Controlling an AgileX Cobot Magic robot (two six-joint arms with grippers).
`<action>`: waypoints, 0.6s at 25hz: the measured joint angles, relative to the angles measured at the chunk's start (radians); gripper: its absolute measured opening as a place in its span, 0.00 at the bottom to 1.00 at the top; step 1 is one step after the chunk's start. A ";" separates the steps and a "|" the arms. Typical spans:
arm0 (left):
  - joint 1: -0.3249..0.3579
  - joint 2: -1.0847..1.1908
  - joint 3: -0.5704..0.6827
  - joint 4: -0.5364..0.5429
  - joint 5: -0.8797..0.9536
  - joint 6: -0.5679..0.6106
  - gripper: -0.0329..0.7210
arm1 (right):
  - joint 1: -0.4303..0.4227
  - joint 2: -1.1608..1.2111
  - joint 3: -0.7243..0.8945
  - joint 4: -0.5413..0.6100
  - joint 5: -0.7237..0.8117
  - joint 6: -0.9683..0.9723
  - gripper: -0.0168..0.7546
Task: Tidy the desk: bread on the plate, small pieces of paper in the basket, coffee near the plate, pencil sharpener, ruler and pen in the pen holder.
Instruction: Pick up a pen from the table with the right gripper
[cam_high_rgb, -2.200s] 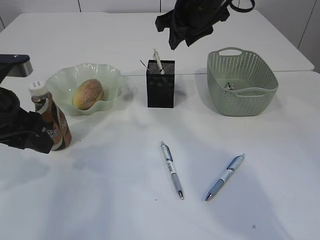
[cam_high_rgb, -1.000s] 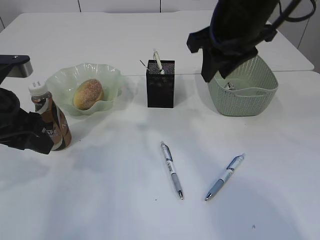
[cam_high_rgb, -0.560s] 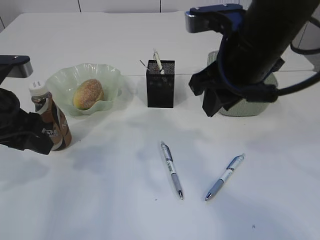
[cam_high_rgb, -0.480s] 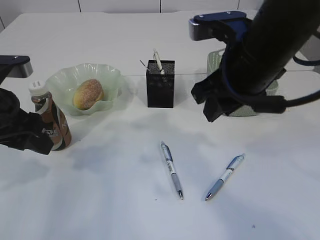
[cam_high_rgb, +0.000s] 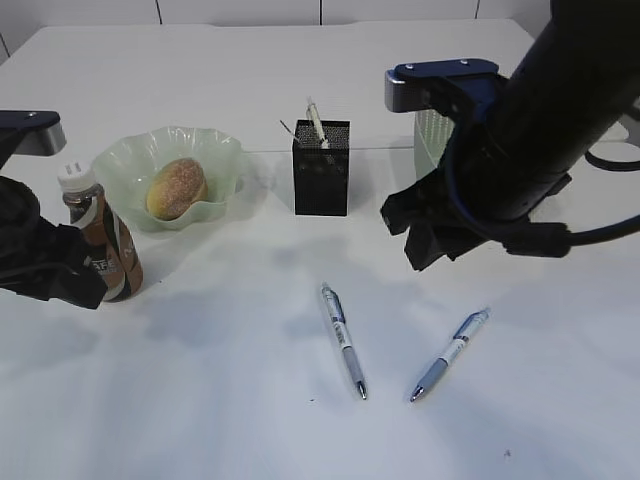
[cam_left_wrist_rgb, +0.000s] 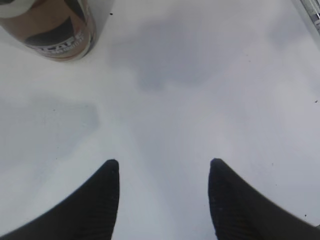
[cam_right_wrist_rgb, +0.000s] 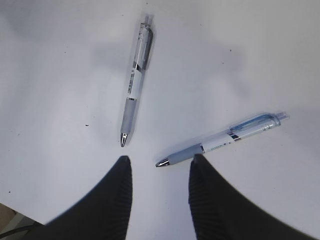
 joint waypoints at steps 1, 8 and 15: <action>0.000 0.000 0.000 0.000 0.000 0.000 0.57 | 0.000 0.013 -0.011 0.005 0.007 0.001 0.43; 0.000 0.000 0.000 0.000 0.000 0.000 0.57 | 0.009 0.121 -0.124 0.027 0.066 0.003 0.43; 0.000 0.000 0.000 0.000 -0.004 0.000 0.57 | 0.099 0.285 -0.286 0.010 0.128 0.070 0.43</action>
